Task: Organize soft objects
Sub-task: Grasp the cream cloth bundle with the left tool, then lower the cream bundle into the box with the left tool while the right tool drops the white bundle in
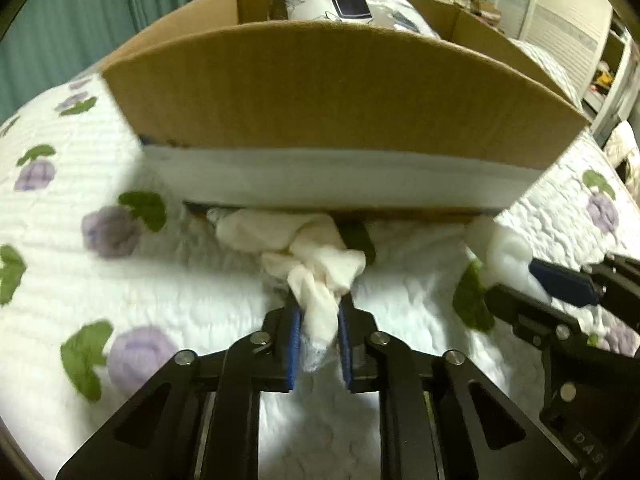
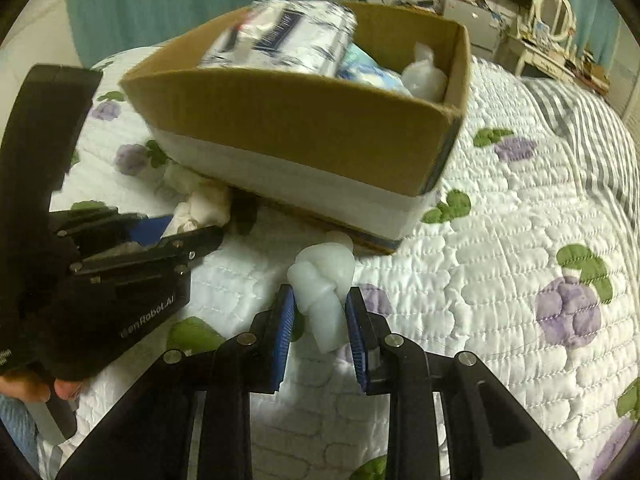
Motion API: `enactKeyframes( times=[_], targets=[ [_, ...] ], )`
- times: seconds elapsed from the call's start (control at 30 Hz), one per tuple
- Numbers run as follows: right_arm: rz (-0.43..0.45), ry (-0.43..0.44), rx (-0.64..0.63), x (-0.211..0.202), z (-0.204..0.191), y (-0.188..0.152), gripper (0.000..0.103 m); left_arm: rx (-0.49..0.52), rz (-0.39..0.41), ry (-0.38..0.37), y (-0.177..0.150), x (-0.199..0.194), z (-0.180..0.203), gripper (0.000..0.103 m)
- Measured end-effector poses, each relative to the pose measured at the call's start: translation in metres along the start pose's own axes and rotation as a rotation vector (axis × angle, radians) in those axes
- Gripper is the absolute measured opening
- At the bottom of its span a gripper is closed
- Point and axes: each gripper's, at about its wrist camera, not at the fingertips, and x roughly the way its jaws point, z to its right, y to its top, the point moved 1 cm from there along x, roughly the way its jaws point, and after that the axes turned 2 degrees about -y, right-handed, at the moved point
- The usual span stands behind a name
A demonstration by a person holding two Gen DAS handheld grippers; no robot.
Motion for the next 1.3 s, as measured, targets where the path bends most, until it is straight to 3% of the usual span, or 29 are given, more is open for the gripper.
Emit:
enactKeyframes(
  times=[0.33,0.57,0.67,0.93,1.13,1.3],
  targets=[
    [0.073,-0.037,-0.049,-0.048,-0.018,-0.003,0.026,0.005,0.083,-0.054,-0.024,-0.063,0.001,0.011],
    [0.135,-0.050,-0.012,-0.084,-0.014,0.008,0.026,0.023,0.147,-0.076,-0.009,-0.097,-0.011,0.011],
    [0.169,-0.061,0.004,-0.102,-0.010,0.019,0.026,0.036,0.184,-0.088,0.004,-0.116,-0.011,0.011],
    [0.304,-0.086,0.000,-0.161,-0.004,0.061,0.026,0.106,0.336,-0.028,0.043,-0.162,-0.010,0.012],
    [0.381,-0.113,-0.025,-0.187,0.009,0.100,0.026,0.134,0.364,-0.034,0.087,-0.155,-0.006,0.012],
    [0.392,-0.093,-0.024,-0.176,0.027,0.133,0.026,0.113,0.334,-0.003,0.115,-0.130,-0.009,0.012]
  ],
)
